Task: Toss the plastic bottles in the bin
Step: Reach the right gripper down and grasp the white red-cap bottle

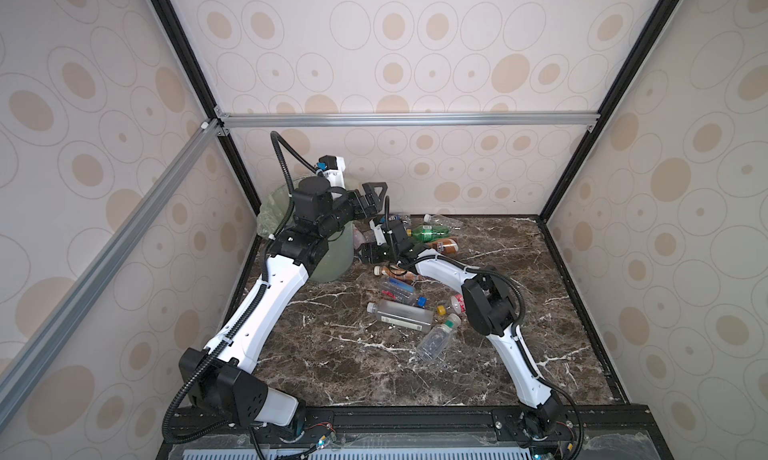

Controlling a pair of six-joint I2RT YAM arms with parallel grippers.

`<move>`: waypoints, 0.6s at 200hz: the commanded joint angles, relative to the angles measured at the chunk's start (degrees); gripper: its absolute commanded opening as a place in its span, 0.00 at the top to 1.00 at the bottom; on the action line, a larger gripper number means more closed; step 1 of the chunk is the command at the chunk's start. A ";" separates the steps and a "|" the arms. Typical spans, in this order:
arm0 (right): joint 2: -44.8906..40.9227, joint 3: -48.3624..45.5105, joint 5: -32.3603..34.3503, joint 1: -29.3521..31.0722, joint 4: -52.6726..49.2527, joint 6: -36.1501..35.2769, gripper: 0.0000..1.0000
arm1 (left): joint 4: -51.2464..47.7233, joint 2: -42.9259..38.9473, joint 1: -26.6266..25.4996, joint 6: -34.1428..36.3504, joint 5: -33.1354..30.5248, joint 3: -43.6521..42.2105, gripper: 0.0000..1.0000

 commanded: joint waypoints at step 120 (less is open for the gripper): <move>10.28 13.76 3.67 0.60 -7.71 1.03 0.30 | 4.52 -1.46 2.70 -1.86 3.97 -4.21 0.01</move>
